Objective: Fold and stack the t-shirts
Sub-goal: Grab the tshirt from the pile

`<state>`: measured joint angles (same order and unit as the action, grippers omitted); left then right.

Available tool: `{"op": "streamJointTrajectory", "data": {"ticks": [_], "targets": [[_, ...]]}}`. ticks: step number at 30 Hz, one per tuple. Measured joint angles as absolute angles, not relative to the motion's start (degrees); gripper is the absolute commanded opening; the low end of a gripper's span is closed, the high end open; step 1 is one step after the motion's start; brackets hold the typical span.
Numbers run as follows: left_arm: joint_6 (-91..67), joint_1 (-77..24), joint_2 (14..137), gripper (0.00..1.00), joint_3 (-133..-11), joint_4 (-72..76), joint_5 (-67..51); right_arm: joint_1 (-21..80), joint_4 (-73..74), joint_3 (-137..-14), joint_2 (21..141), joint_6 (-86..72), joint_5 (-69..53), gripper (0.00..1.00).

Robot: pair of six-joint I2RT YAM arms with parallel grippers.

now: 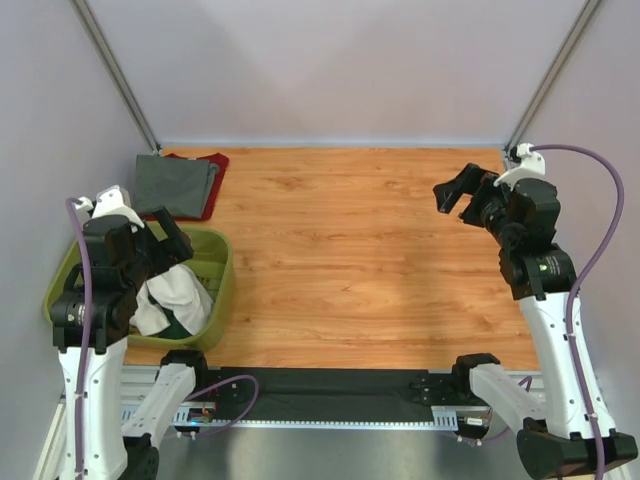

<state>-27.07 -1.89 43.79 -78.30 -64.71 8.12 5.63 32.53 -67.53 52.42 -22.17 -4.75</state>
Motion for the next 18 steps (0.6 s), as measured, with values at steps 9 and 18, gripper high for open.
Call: {"op": "streamJointTrajectory", "data": {"ticks": [9,18], "targets": [[-28.29,-1.89,46.06,0.97,-75.31,-70.37,8.32,5.63,28.1,-59.75,52.84,-23.73,-2.11,1.0],[-31.35,11.03,52.75,0.96,-64.88,-67.61,10.68,5.63,25.06,-56.12,55.4,-25.28,-1.52,1.0]]}}
